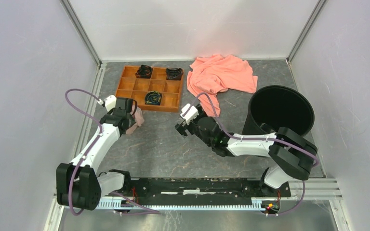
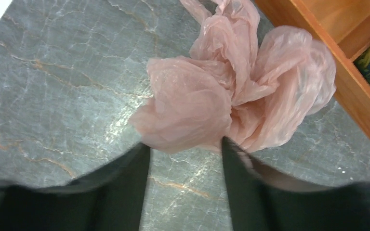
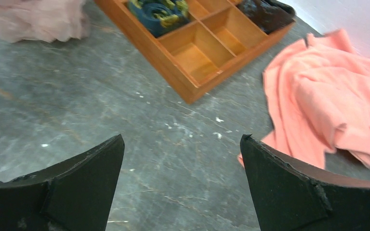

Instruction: Put the trash bags into the trash bin

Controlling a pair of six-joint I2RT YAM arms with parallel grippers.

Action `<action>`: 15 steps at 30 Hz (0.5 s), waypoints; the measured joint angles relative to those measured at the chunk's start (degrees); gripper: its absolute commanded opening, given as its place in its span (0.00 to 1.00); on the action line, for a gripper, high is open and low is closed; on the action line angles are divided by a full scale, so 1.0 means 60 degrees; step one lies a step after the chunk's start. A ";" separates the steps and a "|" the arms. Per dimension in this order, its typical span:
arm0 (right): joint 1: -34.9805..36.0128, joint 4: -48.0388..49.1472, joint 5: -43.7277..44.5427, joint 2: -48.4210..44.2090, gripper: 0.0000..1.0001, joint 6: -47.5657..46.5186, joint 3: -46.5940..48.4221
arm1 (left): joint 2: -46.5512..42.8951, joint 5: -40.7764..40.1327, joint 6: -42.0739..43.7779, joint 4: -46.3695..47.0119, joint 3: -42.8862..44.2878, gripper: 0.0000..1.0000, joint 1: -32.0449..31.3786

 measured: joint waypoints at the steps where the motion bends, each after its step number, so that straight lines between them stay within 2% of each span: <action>1: 0.0000 0.0153 -0.0255 -0.0087 0.98 0.0047 -0.0135 | 0.0000 0.0058 0.0113 0.0062 0.0000 0.40 0.0000; 3: 0.0000 0.0430 -0.0769 -0.0164 0.98 0.0164 -0.0288 | 0.0000 0.0222 0.0317 0.0164 0.0000 0.27 0.0000; 5: 0.0000 0.0583 -0.1275 -0.0164 0.98 0.0237 -0.0291 | 0.0000 0.0448 0.0532 0.0266 0.0000 0.05 0.0004; 7: 0.0000 0.0714 -0.1683 -0.0160 0.98 0.0284 -0.0280 | 0.0000 0.0911 0.0914 0.0437 0.0000 0.02 0.0033; 12: 0.0000 0.0889 -0.2269 -0.0157 0.98 0.0372 -0.0280 | -0.0080 0.2353 0.1694 0.0477 0.0131 0.02 0.0047; 15: 0.0000 0.1413 -0.2455 -0.0186 0.98 0.0463 -0.0499 | -0.0619 0.3249 0.2157 0.0441 0.0197 0.02 0.0047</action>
